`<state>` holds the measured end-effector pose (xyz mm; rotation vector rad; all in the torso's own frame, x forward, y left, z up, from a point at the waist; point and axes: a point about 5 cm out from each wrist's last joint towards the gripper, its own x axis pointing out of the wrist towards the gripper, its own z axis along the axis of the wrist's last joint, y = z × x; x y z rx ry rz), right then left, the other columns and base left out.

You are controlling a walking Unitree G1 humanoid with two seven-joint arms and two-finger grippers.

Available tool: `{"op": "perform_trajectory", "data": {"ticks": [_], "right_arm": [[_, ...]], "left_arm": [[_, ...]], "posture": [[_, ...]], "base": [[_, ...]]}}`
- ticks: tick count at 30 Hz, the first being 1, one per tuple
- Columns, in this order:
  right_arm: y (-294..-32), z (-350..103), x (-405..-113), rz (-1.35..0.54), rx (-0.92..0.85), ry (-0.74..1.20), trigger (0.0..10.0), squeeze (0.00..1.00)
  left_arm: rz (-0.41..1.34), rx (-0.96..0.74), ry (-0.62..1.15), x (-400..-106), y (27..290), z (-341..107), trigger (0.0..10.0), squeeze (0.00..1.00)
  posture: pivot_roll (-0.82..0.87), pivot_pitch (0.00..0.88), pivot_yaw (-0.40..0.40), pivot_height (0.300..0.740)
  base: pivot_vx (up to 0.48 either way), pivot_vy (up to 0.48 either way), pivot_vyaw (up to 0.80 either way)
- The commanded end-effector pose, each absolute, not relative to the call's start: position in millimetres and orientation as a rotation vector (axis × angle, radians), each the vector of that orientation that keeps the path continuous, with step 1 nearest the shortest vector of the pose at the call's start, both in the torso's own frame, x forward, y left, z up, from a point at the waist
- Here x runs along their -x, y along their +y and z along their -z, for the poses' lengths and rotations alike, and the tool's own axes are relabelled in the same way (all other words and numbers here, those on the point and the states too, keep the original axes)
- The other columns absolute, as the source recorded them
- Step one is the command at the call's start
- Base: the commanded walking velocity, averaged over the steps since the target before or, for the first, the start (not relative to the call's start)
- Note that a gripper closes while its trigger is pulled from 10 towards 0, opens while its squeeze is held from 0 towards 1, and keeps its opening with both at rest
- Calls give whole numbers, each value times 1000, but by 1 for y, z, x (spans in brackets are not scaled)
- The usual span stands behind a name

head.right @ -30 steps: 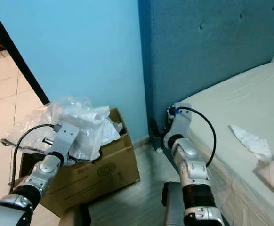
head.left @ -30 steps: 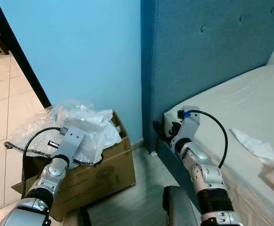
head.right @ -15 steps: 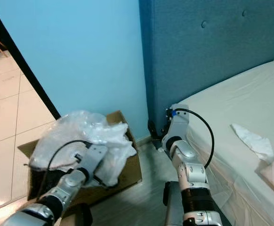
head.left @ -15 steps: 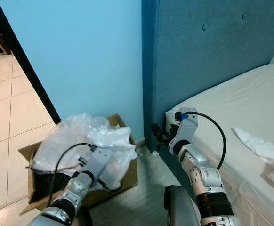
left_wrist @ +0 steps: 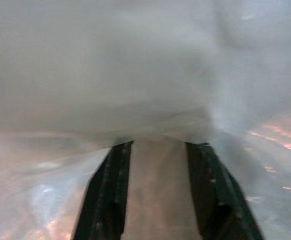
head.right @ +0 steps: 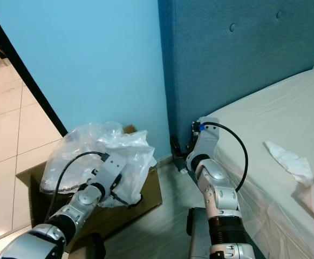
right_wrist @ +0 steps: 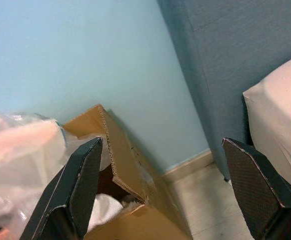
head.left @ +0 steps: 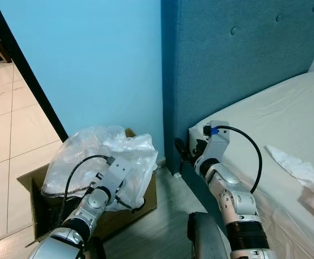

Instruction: Clean up the room

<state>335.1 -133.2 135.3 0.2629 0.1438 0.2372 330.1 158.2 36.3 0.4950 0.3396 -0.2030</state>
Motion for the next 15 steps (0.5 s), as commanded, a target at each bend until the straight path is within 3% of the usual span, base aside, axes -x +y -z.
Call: {"op": "perform_trajectory", "data": {"ticks": [1,9,12,15], "right_arm": [[-131,-138,-335,-251,-295,133,10000,0],[-128,-142,-338,-271,-314,124,10000,0],[-127,-143,-342,-282,-320,125,10000,0],[-126,-143,-344,-290,-330,125,10000,0]], "left_arm": [[139,-490,321,-335,174,-44,10000,1000],[237,-442,208,-348,175,-70,10000,1000],[425,-747,263,-343,187,-67,10000,1000],[462,-801,316,-339,202,-65,10000,1000]], "posture": [[-105,121,66,468],[-95,100,55,468],[-86,85,52,468],[-86,76,52,468]], "base": [[0,0,0],[0,0,0],[0,0,0],[0,0,0]]}}
